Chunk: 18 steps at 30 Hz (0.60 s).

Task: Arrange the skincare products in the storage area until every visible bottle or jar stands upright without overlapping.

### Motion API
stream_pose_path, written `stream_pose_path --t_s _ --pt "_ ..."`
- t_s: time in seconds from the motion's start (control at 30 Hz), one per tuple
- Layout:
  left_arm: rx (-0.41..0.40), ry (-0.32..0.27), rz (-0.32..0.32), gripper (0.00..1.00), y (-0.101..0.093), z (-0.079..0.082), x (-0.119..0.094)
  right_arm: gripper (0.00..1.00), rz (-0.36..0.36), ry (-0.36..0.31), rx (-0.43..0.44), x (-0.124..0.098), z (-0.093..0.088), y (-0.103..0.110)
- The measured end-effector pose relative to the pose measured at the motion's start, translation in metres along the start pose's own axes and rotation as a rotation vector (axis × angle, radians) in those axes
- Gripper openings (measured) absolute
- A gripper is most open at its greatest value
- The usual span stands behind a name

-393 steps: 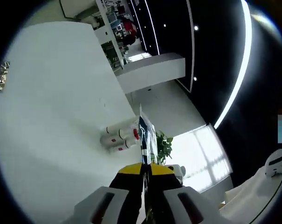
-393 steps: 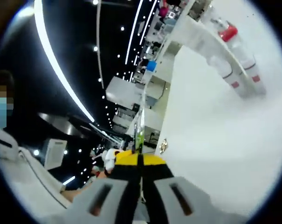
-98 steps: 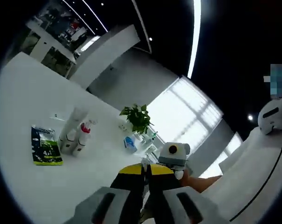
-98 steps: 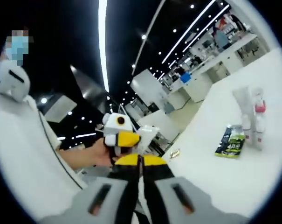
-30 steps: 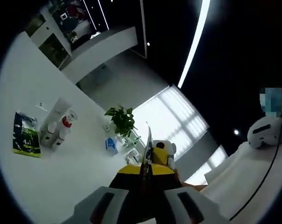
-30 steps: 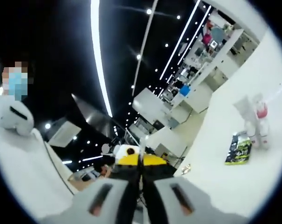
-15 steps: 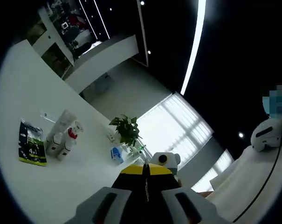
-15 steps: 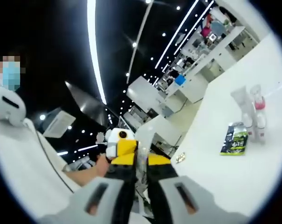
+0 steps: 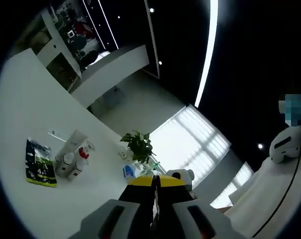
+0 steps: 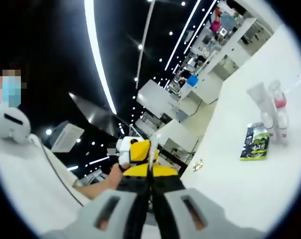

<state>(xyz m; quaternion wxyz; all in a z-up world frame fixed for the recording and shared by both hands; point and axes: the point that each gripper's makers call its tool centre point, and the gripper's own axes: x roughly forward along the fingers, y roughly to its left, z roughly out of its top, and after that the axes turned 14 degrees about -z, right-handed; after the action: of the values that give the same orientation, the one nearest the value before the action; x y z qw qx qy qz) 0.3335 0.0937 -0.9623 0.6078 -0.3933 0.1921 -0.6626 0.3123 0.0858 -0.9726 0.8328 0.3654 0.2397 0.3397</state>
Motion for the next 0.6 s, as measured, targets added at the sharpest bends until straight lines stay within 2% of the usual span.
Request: stream_pose_path --t_s 0.3,0.37,0.43,0.53,0.57,0.6 --pt "-0.069 -0.037 -0.002 0.05 0.004 0.005 -0.013 0.00 0.004 -0.001 0.011 0.005 0.001 0.000" --pt "-0.129 0.006 -0.008 0.09 0.000 -0.008 -0.016 0.00 0.016 -0.016 0.040 0.004 0.006 -0.002" --pt "-0.134 0.025 -0.006 0.12 -0.002 -0.016 -0.016 0.00 0.016 -0.019 0.047 0.006 0.009 -0.004" --pt "-0.130 0.021 -0.005 0.09 -0.005 -0.022 -0.015 0.00 0.034 0.008 0.043 0.010 0.005 0.000" --pt "-0.142 -0.006 0.000 0.05 -0.004 -0.021 -0.016 0.00 0.039 0.018 0.051 0.011 0.003 0.001" --pt "-0.140 -0.004 0.000 0.03 -0.004 -0.021 -0.017 0.00 0.042 0.021 0.054 0.011 0.002 0.002"
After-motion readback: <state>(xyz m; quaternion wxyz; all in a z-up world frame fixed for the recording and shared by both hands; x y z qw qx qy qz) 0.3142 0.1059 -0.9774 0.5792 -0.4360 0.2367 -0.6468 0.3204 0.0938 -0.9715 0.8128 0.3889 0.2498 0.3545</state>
